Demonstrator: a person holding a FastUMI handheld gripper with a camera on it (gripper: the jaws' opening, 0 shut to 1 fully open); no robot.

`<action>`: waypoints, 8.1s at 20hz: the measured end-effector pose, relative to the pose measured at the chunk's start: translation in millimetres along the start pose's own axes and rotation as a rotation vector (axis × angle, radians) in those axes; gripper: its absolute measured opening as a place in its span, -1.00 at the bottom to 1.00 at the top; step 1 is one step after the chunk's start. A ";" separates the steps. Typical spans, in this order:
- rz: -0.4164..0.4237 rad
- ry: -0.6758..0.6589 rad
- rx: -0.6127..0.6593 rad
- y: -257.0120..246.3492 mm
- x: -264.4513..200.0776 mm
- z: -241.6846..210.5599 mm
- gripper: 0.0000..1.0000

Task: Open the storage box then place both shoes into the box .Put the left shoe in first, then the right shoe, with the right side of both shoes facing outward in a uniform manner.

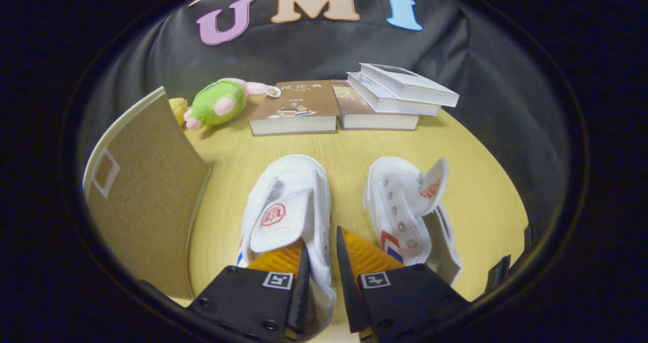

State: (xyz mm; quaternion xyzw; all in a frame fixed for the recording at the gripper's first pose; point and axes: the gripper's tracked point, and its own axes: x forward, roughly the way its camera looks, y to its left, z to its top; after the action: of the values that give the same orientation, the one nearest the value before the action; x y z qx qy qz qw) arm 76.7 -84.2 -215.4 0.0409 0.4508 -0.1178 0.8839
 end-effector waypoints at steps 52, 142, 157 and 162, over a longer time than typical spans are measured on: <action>0.327 0.070 0.138 252.5 -100.9 94.9 -0.84; -0.278 0.140 0.185 -126.3 -4.2 -5.3 -0.44; -0.379 -0.036 0.256 -132.2 -18.6 3.6 -0.91; -0.366 -0.096 0.263 -121.5 -55.8 29.9 -0.92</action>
State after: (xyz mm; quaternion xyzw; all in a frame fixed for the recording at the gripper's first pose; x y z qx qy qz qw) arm 38.8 -197.6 -148.7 0.0677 0.3889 -0.3356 0.8553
